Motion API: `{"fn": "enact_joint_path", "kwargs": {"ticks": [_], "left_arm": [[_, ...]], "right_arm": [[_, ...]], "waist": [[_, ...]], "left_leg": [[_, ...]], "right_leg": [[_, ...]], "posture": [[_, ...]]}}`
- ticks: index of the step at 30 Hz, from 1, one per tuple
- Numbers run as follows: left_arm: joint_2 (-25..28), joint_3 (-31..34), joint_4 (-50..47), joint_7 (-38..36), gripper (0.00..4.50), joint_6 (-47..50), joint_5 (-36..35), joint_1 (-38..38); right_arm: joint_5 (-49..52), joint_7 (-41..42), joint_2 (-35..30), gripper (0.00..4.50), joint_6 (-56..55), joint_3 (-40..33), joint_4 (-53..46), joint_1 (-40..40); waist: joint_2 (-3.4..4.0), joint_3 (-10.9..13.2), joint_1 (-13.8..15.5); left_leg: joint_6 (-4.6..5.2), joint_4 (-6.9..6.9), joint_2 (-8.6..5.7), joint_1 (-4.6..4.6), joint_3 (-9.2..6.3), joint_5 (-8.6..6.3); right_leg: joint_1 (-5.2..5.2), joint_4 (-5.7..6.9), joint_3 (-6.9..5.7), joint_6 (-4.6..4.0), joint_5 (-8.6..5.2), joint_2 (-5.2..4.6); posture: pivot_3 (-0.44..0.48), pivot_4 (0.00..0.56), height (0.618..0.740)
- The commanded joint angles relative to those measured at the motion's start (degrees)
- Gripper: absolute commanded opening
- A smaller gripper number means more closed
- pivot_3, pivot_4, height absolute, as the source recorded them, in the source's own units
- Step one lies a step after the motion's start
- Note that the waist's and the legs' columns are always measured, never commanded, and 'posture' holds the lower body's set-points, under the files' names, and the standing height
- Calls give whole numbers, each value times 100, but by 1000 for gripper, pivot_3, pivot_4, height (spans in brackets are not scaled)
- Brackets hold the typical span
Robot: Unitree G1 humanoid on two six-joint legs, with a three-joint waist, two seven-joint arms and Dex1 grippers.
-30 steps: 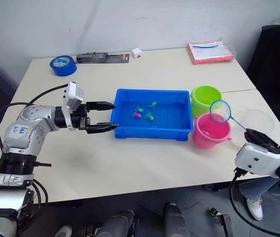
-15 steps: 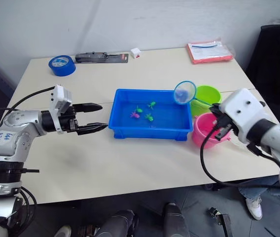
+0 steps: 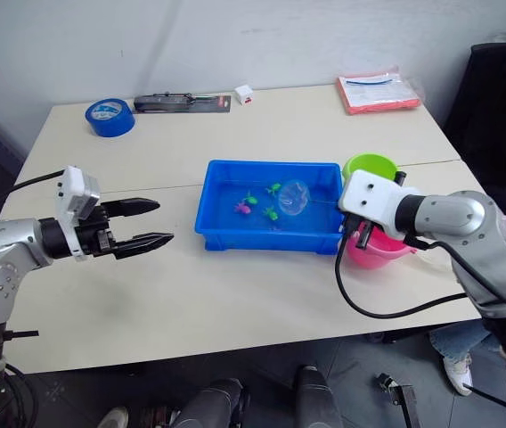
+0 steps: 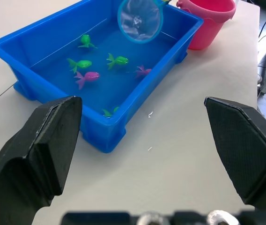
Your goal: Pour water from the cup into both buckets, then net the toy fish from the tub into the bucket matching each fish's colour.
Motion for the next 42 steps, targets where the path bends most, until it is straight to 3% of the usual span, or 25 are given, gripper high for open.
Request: {"fn": "enact_joint_path", "kwargs": {"ticks": [1, 10, 29, 42], "left_arm": [[107, 310, -355, 121, 4500, 83, -220, 111], [145, 352, -460, 220, 4500, 152, -317, 152], [207, 461, -668, 413, 4500, 199, -528, 368], [212, 774, -1049, 649, 4500, 267, -719, 750]], "right_arm": [[-505, 60, 237, 790, -1127, 235, 451, -293], [-908, 116, 829, 790, -1802, 539, 1060, -553], [-2173, 71, 984, 790, -3116, 728, 2203, -696], [-1758, 1214, 1416, 790, -3087, 937, 2400, -1051]], "waist": [[0, 0, -16], [0, 0, -13], [0, 0, -19], [0, 0, -121]], "left_leg": [[-1, -1, 2, 1, 3, -1], [-3, -1, 5, 1, 14, -1], [-3, -3, 5, 1, 22, -2], [-4, -4, 9, 1, 22, -2]], "right_leg": [[-1, 2, 0, 0, 0, 2], [-9, 4, -1, 0, 0, 7], [-17, 9, 0, -1, 0, 11], [-17, 9, 1, -1, 0, 13]], "posture": [[0, 150, 740], [0, 150, 740], [0, 150, 740], [0, 150, 740]]}}
